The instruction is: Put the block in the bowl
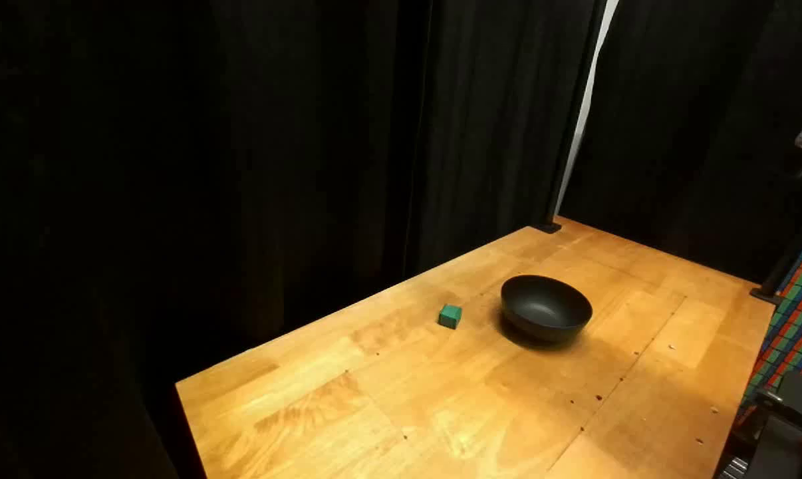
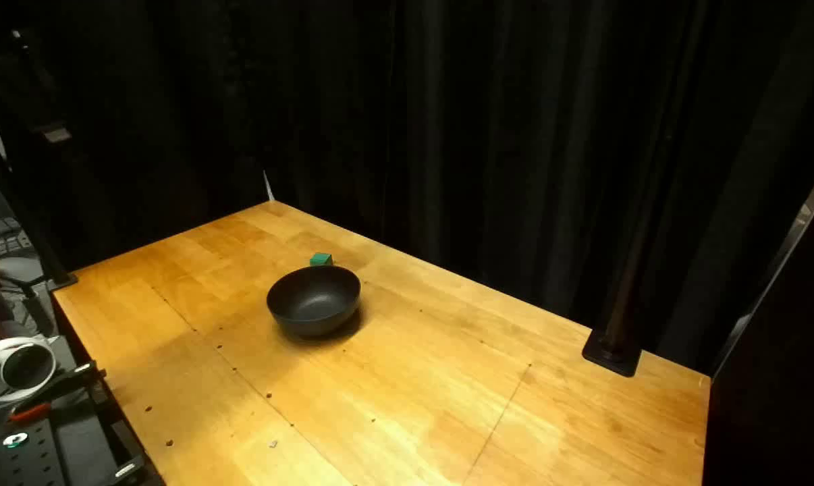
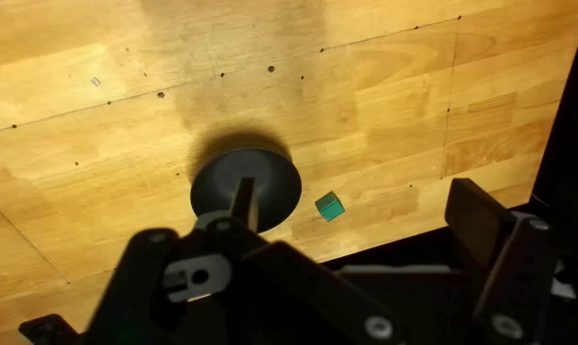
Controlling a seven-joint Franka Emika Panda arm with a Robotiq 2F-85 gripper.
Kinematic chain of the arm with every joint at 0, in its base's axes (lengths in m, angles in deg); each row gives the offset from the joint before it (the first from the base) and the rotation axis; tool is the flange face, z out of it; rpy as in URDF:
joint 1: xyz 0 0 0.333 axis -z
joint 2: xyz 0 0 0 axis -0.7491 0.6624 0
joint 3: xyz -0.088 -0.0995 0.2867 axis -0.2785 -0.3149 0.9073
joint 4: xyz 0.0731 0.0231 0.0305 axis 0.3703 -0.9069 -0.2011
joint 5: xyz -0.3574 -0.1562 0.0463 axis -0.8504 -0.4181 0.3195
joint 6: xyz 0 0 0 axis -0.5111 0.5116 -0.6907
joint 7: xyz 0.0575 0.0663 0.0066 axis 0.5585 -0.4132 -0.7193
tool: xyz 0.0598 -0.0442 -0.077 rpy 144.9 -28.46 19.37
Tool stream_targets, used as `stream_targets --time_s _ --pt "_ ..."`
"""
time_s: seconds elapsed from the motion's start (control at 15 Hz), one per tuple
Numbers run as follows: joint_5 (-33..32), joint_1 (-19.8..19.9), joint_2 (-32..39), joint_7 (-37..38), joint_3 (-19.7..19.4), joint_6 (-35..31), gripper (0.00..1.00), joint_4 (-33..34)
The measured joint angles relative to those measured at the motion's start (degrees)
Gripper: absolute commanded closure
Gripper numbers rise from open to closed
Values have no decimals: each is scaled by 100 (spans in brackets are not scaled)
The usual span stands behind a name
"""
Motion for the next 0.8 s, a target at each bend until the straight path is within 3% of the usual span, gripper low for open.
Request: stream_targets --time_s 0.53,0.8 --pt "0 2 21 0 10 -10 0 5" --pt "1 -47 765 98 517 -869 0 31"
